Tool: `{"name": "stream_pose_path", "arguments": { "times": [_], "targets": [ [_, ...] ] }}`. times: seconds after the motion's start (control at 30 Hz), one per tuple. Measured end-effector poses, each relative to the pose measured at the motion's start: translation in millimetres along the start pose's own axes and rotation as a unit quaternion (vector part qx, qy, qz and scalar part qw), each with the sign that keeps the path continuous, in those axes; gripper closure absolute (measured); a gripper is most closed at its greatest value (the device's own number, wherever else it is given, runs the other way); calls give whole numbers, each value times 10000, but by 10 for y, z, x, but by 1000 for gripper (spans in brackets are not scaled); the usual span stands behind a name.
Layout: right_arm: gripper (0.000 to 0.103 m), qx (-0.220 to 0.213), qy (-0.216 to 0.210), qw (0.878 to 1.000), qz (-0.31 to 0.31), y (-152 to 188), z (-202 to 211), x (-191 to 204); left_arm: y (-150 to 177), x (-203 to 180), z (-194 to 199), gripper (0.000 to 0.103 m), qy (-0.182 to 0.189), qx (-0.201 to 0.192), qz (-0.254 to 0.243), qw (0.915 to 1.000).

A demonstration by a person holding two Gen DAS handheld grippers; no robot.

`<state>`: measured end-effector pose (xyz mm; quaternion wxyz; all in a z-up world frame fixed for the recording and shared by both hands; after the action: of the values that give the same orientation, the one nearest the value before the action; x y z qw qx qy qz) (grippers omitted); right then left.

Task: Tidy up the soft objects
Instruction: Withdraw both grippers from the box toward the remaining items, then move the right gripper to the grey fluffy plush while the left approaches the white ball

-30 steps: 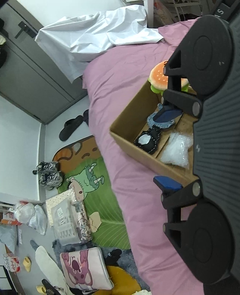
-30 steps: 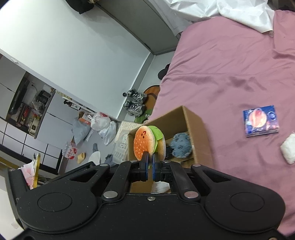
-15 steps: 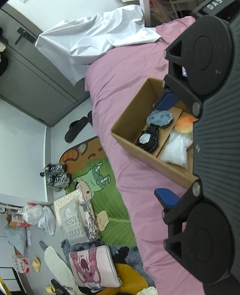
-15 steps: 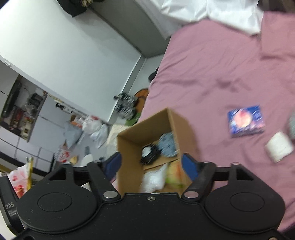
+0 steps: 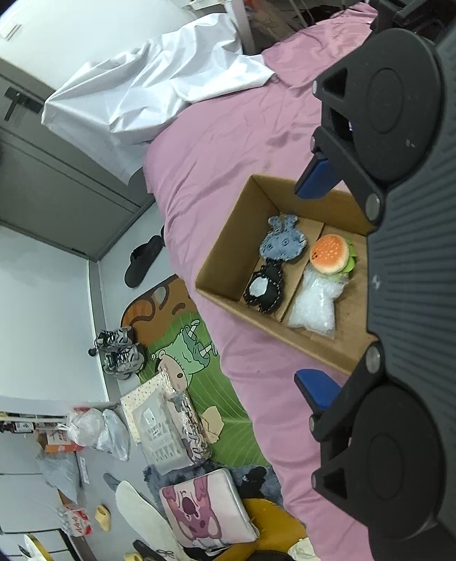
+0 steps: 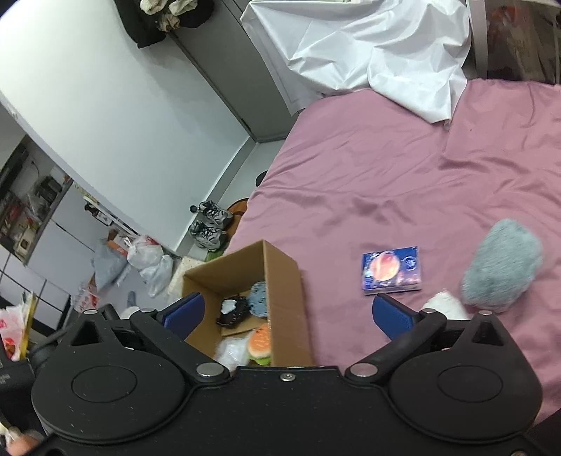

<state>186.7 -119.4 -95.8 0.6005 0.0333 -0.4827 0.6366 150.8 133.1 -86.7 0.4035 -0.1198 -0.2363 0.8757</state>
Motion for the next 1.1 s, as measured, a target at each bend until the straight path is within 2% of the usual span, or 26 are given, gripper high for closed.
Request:
{"name": "stream_pose_path", "arguments": {
  "times": [0.23,0.47,0.9,1.1],
  "targets": [
    [0,-67,128,9999,65,9,207,-149,139,-191,122,1,-92,-121,-378,9992],
    [0,-187,284,9994,15,-14,479,-361,273,-373,238,0,16,-245,-646,9976],
    [0,-347,239,9991,-14,-23,860,-681,458,-674,423,0,196,-533,-858,9947],
    [0,-232,301,9988,310,-47,951,-749,570,-841,462,0,526,-426,-1111,9915]
  ]
}}
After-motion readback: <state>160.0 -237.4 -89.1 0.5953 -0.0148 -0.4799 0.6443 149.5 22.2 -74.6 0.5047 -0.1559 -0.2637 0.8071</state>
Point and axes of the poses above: each gripper's, at about its wrist camera, not at the fingertips, and z roughly against the way its jaws point, x to its left, y to its underside, the point moved 3 cm from there along -z, roughly the way its jaws point, and after that the axes turned 15 degrees about -y, right-handed, at the moved point
